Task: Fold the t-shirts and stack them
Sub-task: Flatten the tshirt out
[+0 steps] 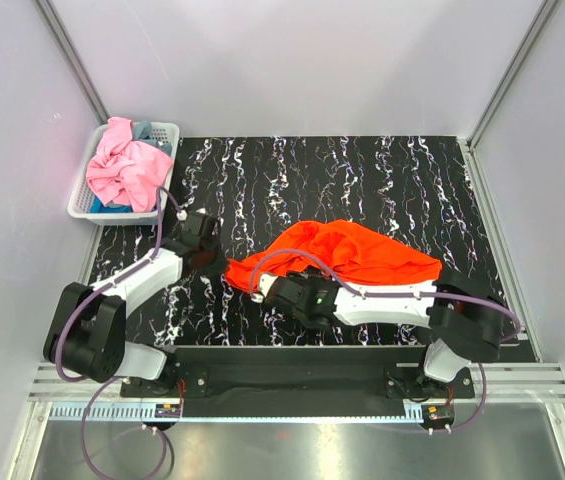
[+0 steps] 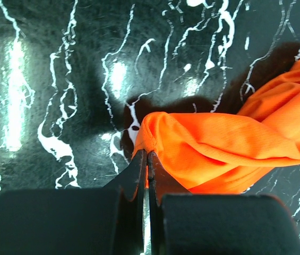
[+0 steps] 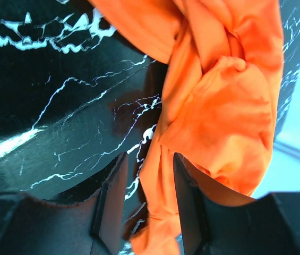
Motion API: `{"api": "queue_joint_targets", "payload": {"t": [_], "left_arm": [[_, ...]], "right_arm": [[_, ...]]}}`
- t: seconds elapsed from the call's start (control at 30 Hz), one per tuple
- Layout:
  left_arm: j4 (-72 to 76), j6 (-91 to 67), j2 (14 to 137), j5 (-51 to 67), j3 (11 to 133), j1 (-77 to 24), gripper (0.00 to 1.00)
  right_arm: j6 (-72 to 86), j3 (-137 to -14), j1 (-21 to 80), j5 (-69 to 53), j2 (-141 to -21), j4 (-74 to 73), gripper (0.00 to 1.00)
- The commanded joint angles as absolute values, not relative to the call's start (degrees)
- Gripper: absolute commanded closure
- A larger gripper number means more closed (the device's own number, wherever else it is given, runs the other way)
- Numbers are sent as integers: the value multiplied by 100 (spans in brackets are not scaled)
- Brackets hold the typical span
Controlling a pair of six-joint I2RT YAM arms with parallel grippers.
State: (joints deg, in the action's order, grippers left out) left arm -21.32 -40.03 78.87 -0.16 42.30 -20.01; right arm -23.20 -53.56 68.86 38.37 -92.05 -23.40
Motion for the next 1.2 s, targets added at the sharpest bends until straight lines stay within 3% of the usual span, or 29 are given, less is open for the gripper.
{"api": "queue_joint_targets", "payload": {"t": [0.0,0.67,0.9,1.17], "left_arm": [[-1784,-4025,7928,193,4307,-1978,100],[-1626,-4008,8016,316,4219,-1969,100],[-1582,-4008,8112,369,4236,-1978,100],[-1582,-4008,8121,352,4219,-1978,100]], "right_arm": [[-2953,-5633,6961,4122,-9421,-2188,52],[-4051,-6065,6627,4342,-10301,-3067,53],[-3797,-6337,6477,4395,-10468,-3630,53],[-4139,-6240,6381,4553,-10538,-3182,53]]}}
